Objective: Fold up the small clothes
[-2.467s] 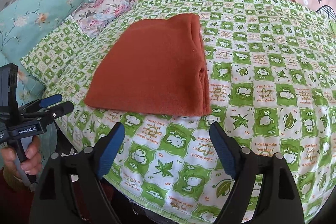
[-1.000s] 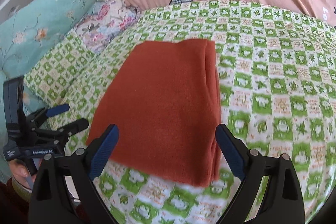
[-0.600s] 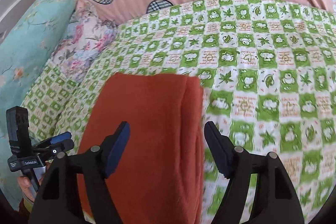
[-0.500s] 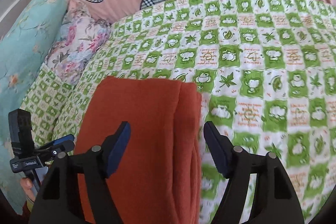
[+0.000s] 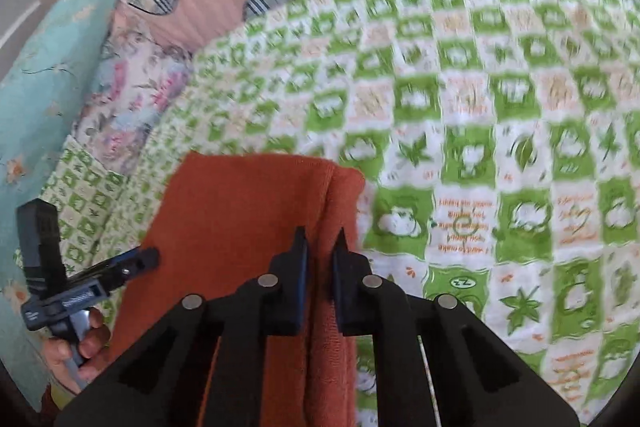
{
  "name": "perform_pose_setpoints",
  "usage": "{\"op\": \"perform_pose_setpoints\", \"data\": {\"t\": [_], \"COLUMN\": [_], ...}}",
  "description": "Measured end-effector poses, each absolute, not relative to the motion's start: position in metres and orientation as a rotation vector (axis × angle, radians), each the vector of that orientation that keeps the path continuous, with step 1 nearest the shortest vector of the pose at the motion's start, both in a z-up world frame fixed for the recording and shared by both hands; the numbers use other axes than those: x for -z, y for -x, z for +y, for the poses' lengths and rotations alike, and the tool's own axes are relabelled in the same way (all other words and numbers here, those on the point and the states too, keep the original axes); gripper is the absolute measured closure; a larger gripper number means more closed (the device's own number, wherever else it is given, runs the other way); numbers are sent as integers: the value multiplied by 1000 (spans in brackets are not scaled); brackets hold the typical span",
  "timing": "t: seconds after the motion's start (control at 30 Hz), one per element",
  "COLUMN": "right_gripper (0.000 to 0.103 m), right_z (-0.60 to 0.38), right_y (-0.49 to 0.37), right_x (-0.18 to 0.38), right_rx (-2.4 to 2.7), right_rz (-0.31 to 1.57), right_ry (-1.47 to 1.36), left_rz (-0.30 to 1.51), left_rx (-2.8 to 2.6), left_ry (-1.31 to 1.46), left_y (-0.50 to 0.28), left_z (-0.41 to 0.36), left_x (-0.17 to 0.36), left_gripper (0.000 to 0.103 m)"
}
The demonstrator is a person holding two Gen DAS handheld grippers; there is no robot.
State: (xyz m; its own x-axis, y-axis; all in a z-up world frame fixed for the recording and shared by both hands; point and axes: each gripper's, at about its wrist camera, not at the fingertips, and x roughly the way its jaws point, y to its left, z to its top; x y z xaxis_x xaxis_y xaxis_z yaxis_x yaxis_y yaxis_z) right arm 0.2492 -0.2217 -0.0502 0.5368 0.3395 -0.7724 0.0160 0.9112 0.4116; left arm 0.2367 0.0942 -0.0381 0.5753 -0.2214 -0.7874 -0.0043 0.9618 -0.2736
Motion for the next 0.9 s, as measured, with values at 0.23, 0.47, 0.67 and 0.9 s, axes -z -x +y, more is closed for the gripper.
{"op": "perform_pose_setpoints", "data": {"t": [0.23, 0.47, 0.67, 0.9], "right_gripper": [79, 79, 79, 80], "right_z": [-218, -216, -192, -187], "right_y": [-248, -190, -135, -107], "right_x": [41, 0, -3, 38], "right_rx": [-158, -155, -266, -208], "right_rz": [992, 913, 923, 1031], "right_ry": [-352, -348, -359, -317], "left_rz": [965, 954, 937, 1004], "left_rx": [77, 39, 115, 105], "left_ry": [299, 234, 249, 200], "left_y": [-245, -210, -149, -110], "left_z": [109, 105, 97, 79], "left_x": [54, 31, 18, 44], "left_gripper": [24, 27, 27, 24]}}
